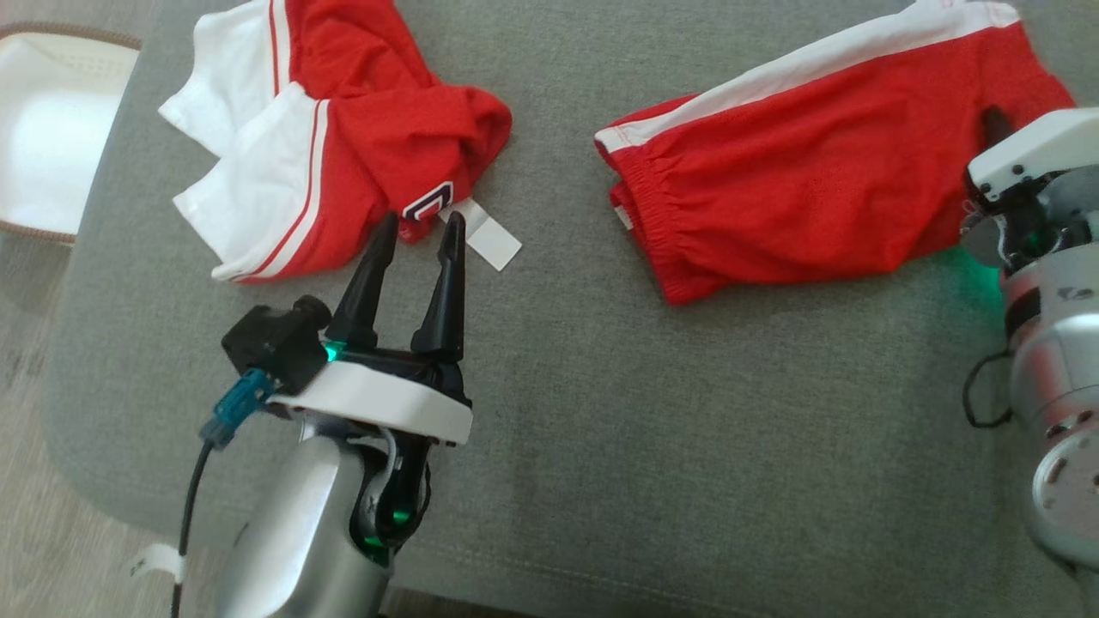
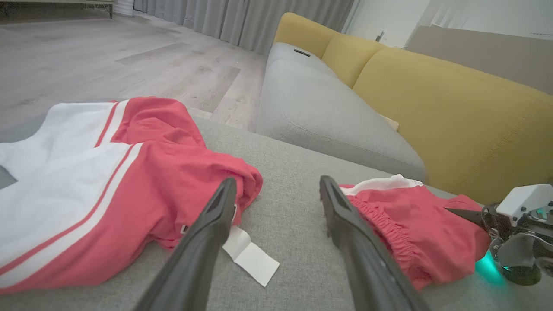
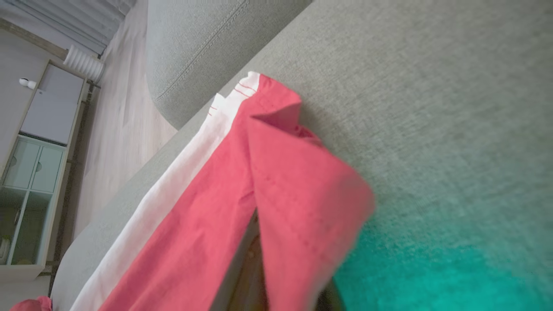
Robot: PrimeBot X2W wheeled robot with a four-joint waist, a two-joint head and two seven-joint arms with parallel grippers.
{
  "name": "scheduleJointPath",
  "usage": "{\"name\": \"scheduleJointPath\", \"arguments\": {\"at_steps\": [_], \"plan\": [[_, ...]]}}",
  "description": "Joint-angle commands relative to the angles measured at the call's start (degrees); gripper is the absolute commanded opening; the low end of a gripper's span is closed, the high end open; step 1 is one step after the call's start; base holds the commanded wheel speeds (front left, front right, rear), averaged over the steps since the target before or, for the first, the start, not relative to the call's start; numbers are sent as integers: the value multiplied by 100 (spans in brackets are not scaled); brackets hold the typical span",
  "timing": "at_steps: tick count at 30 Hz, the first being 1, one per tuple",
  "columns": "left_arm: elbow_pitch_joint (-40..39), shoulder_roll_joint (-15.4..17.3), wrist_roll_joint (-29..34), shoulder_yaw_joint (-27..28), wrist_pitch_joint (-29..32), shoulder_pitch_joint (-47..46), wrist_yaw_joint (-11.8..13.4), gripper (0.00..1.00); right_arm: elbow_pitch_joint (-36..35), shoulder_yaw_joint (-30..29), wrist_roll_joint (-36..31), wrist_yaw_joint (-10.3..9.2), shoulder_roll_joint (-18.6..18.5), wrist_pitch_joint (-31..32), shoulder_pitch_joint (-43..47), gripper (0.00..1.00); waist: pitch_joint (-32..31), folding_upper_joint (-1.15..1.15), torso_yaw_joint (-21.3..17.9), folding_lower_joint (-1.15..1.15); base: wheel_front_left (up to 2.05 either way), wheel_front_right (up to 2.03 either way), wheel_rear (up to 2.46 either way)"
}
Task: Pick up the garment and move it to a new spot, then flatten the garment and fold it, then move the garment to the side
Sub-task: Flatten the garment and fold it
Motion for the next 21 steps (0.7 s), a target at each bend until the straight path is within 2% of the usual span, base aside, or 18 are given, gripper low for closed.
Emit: {"name": "scheduleJointPath", "arguments": {"at_steps": [1,14,21], "plan": [[-196,73,-11,197,-30,-161,0,100,-37,66,-4,-5,147,-51,-39,0,-46,0,-44,-1,0,0,0],[-97,73,113,284,-30,70,-65,100,-499,-67,254,-5,-197,-740,858,0,-613,0,-456,-1,0,0,0],[-77,73,131,268,-30,225,-86,100,-796,-453,-229,-5,-487,-1026,1455,0,-822,0,-541,-1,0,0,0]]}}
